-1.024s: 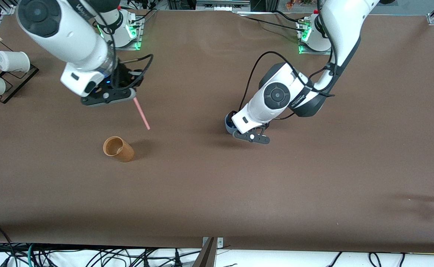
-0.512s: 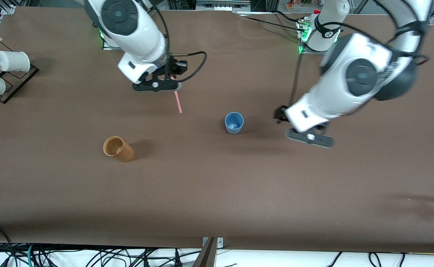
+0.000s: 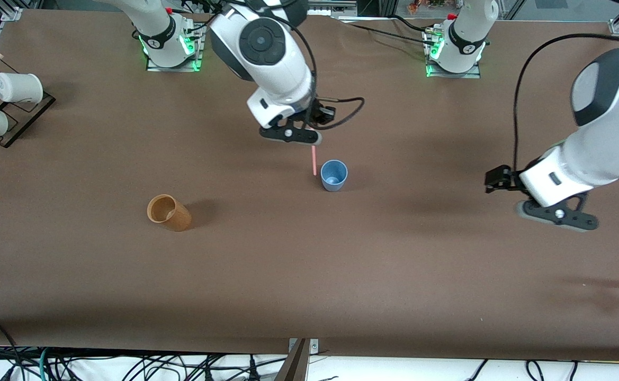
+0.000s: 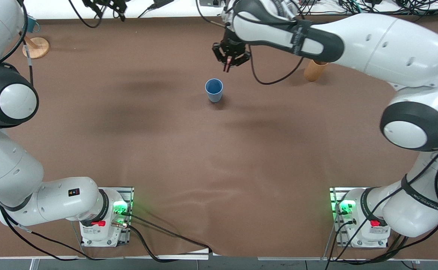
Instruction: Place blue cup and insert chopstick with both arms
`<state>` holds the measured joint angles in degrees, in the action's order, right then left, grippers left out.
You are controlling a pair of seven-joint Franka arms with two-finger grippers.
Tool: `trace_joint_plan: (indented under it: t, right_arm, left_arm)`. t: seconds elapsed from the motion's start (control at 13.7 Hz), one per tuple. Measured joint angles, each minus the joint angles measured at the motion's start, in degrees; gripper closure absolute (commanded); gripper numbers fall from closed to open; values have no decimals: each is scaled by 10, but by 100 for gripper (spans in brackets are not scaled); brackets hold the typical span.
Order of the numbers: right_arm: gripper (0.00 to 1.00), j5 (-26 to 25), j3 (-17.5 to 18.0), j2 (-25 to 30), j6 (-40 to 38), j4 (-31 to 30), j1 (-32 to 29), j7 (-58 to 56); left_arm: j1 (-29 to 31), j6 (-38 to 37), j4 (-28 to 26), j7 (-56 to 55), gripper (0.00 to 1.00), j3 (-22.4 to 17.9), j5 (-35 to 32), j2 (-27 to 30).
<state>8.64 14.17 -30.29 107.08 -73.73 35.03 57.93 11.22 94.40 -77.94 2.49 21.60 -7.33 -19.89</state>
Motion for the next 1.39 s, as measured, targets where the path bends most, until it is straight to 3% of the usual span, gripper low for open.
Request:
trace_joint_plan:
  t: [0.15,0.37,0.66,0.95,1.02,1.1,1.17,1.39]
  right_arm:
    - [100,0,0,-21,21,9,12,18]
    - [100,0,0,-34,25,9,16,22]
    - [100,0,2,-44,33,-7,21,24]
    - [98,0,6,-45,43,-19,23,30]
    - [63,0,6,-46,51,-24,23,30]
    - [15,0,6,-46,60,-30,23,30]
    - [0,0,6,-46,68,-36,23,30]
    - [0,-6,5,-45,82,-37,19,30]
  left_arm:
    - [-58,-1,-1,14,0,-95,5,29]
    - [-120,44,-45,16,0,-173,21,73]
    - [-128,65,-147,14,0,-189,51,147]
    - [-128,56,-169,11,0,-192,73,171]
    - [-128,55,-169,11,0,-192,73,171]
    - [-128,55,-170,11,0,-192,73,171]
    - [-128,55,-170,11,0,-192,73,171]
    - [-128,55,-170,11,0,-192,73,171]
